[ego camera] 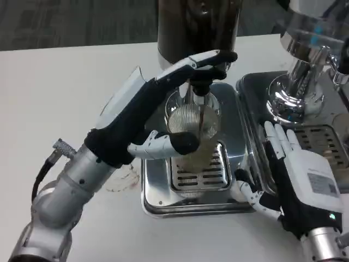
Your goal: Grasp the cup under the faucet to collect the drink, then remove the cup.
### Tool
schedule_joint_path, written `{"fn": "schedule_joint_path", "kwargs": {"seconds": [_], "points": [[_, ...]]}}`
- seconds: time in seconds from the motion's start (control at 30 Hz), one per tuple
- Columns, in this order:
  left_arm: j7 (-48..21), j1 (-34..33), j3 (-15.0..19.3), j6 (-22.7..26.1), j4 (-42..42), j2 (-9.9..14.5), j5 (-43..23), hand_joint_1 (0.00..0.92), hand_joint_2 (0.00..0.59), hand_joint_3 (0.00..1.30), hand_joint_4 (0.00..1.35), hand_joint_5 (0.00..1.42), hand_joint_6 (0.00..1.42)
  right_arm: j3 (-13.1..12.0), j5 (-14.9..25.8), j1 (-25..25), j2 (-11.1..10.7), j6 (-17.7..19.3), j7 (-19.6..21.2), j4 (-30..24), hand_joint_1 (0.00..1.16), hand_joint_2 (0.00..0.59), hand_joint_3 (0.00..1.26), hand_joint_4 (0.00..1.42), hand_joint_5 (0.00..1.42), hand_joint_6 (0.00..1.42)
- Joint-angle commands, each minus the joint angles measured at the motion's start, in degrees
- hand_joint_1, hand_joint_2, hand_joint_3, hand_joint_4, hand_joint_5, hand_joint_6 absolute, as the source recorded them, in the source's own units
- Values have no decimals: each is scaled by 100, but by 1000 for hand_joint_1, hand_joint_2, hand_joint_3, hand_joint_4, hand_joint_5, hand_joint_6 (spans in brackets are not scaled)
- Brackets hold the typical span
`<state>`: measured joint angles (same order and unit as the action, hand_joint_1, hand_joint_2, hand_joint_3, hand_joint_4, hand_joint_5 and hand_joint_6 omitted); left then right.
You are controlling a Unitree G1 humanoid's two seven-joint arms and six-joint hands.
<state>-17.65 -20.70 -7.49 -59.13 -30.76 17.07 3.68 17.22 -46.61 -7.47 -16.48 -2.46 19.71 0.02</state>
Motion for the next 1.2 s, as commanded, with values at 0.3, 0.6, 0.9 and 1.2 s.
{"fn": "schedule_joint_path", "kwargs": {"seconds": [0.3,0.6,0.9,1.2], "points": [[590,255,-92,-327,323,246,1411,0,2,258,191,374,311,-10,184,77,-73,237,-67,119,514,373,0,0,0,181],[819,263,-132,-245,316,282,1364,0,3,259,181,361,307,-296,1426,433,-66,1254,-496,661,554,259,0,0,0,147],[940,280,-78,-187,358,311,1318,0,4,259,181,361,323,-338,2168,1119,87,1895,-1078,1539,593,197,0,0,0,108],[894,209,-96,-102,395,318,1219,0,4,261,181,372,326,-327,2326,1721,268,2087,-1251,2358,602,194,0,0,0,67]]}}
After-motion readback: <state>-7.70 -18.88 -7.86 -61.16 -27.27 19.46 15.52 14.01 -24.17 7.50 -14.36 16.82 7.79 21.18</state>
